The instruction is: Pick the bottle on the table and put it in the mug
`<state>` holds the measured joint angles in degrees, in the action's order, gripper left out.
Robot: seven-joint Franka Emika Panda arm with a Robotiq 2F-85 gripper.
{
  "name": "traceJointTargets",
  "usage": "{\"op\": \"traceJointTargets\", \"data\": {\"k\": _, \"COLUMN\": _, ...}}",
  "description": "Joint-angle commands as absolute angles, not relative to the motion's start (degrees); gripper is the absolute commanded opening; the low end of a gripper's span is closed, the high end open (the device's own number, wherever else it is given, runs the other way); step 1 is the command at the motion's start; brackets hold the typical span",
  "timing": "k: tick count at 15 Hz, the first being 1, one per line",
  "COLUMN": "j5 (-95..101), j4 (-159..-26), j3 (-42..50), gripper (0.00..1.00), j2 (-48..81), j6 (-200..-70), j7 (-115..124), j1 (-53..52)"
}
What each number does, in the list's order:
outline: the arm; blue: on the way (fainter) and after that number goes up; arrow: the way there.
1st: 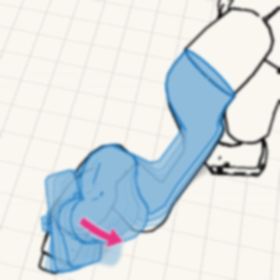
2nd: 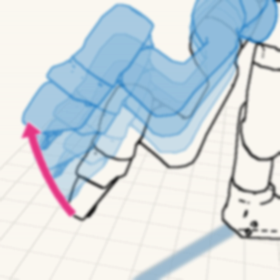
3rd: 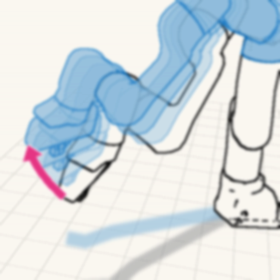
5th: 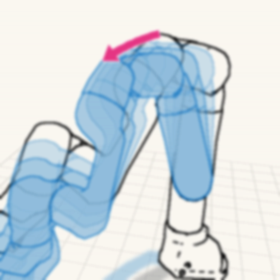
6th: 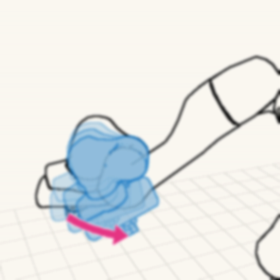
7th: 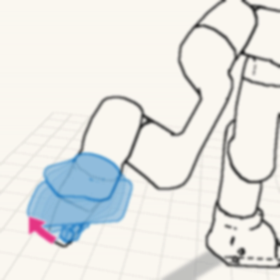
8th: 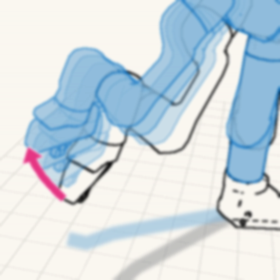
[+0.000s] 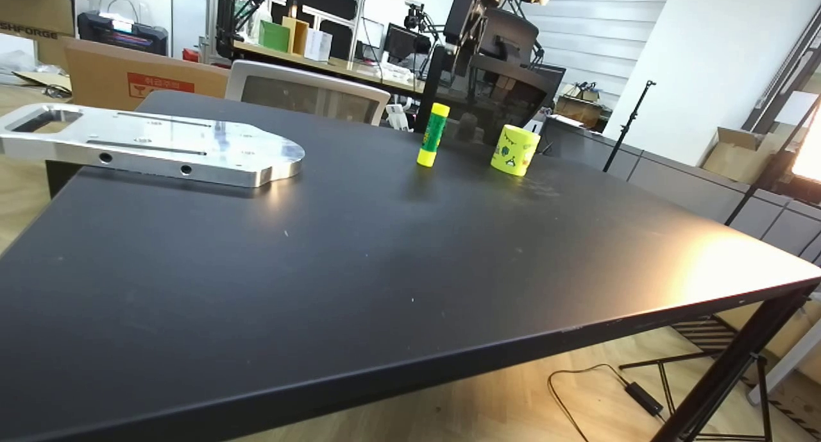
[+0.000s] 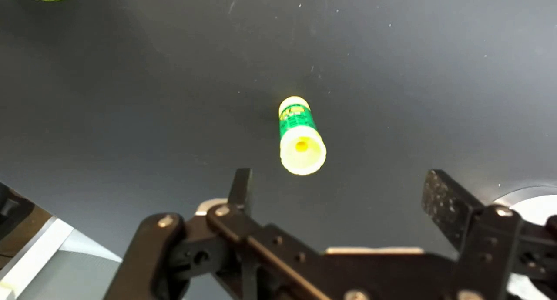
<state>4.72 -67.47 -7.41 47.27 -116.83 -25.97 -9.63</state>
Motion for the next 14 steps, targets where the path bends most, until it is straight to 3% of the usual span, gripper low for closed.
{"op": "traceJointTargets", "data": {"k": 1, "j5": 6.0, "j4": -59.9, "j3": -7.1, "gripper": 1.0, "j2": 53.8, "j6": -115.6, "j7": -23.9, "j1": -10.7}}
{"op": "traceJointTargets", "data": {"k": 7, "j5": 6.8, "j4": -54.2, "j3": -6.6, "gripper": 1.0, "j2": 59.7, "j6": -115.8, "j7": -24.3, "j1": -10.7}}
{"op": "traceJointTargets", "data": {"k": 8, "j5": 6.8, "j4": -53.9, "j3": -6.6, "gripper": 0.75, "j2": 60.2, "j6": -116.2, "j7": -24.5, "j1": -10.6}}
{"op": "traceJointTargets", "data": {"k": 9, "j5": 6.7, "j4": -53.2, "j3": -6.6, "gripper": 0.74, "j2": 60.9, "j6": -116.3, "j7": -24.5, "j1": -10.7}}
{"op": "traceJointTargets", "data": {"k": 14, "j5": 6.4, "j4": -50.8, "j3": -6.5, "gripper": 0.39, "j2": 62.3, "j6": -114.3, "j7": -24.1, "j1": -10.7}}
